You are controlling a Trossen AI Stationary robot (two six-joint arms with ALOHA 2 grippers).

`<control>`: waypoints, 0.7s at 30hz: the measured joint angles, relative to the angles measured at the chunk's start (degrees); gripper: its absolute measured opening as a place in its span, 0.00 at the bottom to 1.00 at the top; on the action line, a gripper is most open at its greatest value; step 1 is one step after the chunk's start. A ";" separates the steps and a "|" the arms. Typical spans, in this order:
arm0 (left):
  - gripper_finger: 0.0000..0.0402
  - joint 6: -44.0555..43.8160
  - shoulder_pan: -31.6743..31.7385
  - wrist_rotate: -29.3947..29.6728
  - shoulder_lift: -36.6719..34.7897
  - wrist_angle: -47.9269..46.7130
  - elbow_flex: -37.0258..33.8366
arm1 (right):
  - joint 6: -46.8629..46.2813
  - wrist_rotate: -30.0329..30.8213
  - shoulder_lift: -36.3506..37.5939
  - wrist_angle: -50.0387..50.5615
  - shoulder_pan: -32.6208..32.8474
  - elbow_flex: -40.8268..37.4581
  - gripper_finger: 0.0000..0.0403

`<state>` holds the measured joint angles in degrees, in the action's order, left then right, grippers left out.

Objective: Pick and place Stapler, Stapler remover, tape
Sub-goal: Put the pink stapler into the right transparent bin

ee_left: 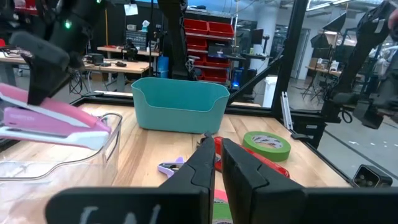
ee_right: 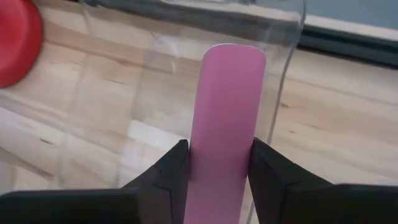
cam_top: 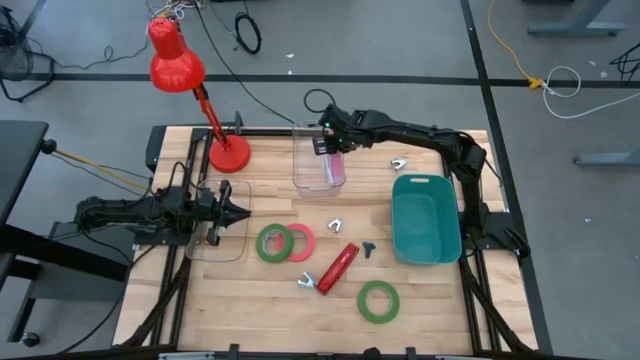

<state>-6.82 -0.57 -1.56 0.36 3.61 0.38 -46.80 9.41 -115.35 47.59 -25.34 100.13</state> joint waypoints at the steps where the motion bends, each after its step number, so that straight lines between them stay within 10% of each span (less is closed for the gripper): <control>1: 0.07 0.02 -0.01 0.01 -0.01 -0.01 -0.01 | -0.19 0.00 0.00 0.00 -0.03 -0.34 0.32; 21: 0.07 -0.01 0.01 0.00 0.00 0.00 0.00 | -4.38 -2.89 -2.13 -4.12 -0.13 -0.78 0.32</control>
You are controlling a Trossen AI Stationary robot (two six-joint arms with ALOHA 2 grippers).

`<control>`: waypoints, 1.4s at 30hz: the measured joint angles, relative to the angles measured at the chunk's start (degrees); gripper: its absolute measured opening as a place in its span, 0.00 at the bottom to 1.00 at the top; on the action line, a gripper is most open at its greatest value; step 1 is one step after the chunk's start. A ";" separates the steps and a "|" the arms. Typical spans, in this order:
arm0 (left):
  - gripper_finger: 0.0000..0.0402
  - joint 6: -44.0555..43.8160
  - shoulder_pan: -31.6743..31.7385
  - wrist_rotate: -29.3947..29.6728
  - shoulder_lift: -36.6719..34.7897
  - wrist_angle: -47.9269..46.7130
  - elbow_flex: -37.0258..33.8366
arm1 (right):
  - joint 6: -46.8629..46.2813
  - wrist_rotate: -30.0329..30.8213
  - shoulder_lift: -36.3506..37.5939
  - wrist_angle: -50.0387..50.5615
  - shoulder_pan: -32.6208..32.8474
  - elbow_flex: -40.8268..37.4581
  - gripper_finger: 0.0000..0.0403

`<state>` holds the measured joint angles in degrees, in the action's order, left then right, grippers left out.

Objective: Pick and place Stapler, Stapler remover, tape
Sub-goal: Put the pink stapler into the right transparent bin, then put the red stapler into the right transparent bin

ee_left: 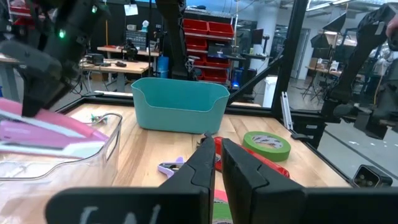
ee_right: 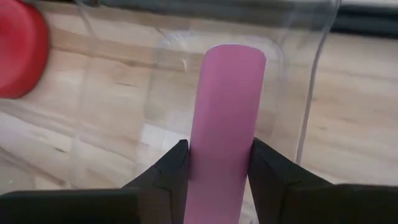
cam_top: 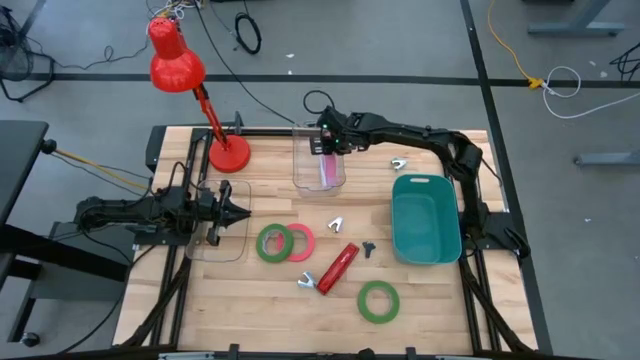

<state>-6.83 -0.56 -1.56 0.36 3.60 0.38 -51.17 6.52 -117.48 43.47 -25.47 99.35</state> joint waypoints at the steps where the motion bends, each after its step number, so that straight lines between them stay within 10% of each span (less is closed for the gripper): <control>1: 0.07 0.00 0.00 0.00 0.00 0.00 0.00 | -0.51 0.13 -0.36 0.32 0.00 0.00 0.32; 42: 0.07 0.00 -0.01 0.00 0.00 0.01 -0.01 | -0.11 0.06 -1.48 3.84 0.06 0.02 0.52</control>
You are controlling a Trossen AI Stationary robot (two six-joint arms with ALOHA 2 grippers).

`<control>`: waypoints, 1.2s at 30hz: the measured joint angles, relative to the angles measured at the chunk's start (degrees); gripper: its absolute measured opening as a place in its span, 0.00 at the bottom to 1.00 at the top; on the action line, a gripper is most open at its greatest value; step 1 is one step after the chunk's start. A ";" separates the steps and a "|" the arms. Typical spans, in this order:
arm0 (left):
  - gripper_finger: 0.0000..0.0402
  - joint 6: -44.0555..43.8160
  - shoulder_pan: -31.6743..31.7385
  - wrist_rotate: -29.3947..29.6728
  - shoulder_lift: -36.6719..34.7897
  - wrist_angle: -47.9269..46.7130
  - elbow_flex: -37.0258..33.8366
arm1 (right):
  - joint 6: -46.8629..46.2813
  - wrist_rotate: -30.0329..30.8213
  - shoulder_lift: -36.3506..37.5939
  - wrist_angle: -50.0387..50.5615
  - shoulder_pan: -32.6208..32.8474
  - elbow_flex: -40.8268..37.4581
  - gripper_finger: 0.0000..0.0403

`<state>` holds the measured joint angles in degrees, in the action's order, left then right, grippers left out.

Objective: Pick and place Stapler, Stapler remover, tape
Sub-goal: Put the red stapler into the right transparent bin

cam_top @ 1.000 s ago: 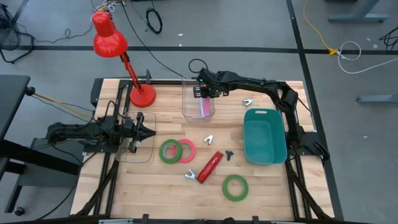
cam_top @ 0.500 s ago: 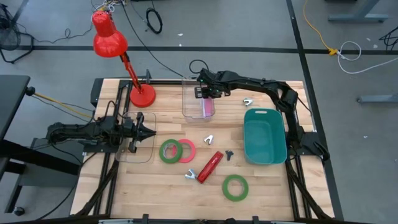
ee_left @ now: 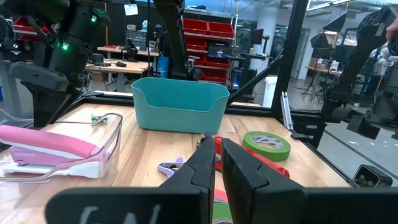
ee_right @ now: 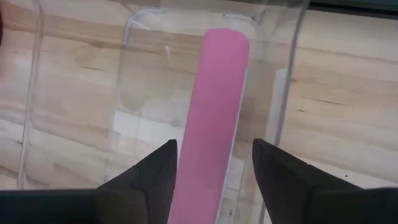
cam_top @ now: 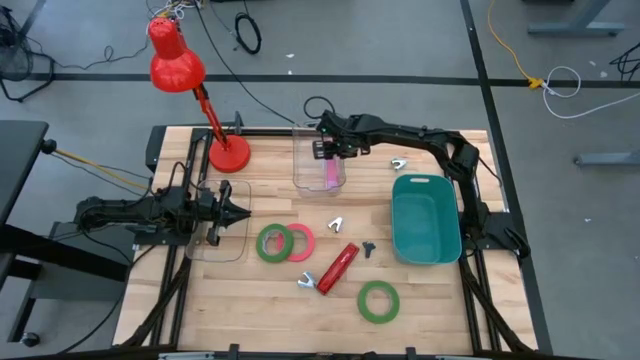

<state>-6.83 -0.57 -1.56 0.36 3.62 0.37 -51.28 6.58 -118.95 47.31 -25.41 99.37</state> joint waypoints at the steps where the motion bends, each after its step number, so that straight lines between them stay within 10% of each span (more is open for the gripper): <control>1: 0.07 0.01 0.00 0.00 0.00 0.00 0.01 | 0.29 -0.04 0.13 -0.02 0.11 0.00 0.52; 36: 0.07 0.02 0.01 0.00 -0.01 -0.01 0.01 | 28.44 -0.66 15.77 -0.53 17.18 0.04 0.53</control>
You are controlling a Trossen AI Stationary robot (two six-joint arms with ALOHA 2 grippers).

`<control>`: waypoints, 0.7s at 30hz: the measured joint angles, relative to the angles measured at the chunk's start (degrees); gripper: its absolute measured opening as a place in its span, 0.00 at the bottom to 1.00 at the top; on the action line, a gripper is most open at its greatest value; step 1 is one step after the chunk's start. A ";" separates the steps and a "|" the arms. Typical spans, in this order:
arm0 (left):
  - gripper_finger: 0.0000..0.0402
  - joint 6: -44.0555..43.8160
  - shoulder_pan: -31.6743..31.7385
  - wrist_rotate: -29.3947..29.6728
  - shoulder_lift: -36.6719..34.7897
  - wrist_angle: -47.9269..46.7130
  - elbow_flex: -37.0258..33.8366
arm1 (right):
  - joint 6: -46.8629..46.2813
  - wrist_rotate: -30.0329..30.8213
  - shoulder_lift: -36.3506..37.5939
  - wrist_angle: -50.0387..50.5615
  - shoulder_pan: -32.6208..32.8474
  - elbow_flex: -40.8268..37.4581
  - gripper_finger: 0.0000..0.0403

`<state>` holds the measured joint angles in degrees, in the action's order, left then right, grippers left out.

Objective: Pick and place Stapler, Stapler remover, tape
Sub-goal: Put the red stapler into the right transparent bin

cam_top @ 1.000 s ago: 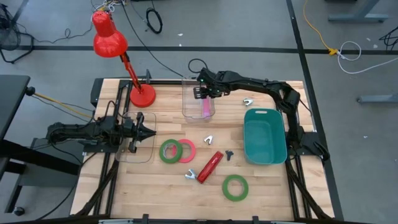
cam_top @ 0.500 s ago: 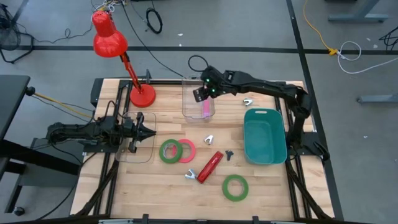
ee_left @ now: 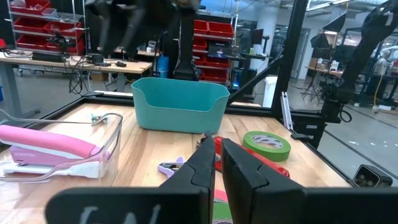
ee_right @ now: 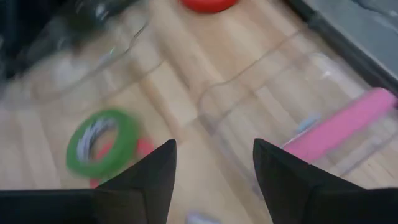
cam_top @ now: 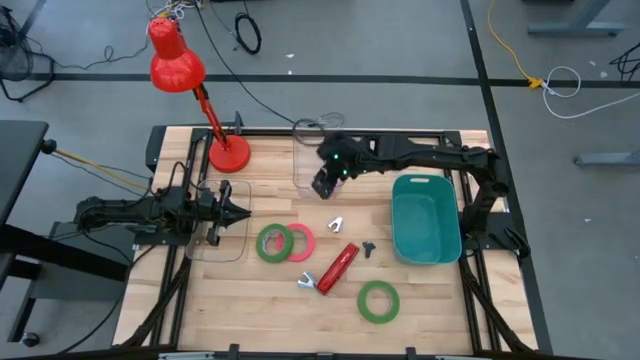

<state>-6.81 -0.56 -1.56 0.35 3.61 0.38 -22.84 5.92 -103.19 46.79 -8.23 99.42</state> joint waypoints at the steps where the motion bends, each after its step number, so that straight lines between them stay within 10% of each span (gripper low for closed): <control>1: 0.07 -0.02 -0.02 0.02 -0.02 -0.02 0.00 | 1.90 -0.82 -0.01 0.34 0.60 0.00 0.53; 21: 0.07 -0.02 -0.02 0.00 0.00 -0.02 0.00 | 45.91 -15.96 0.30 3.89 9.93 0.00 0.53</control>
<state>-6.83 -0.58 -1.56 0.35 3.60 0.38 23.07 -10.04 -102.89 50.68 1.70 99.42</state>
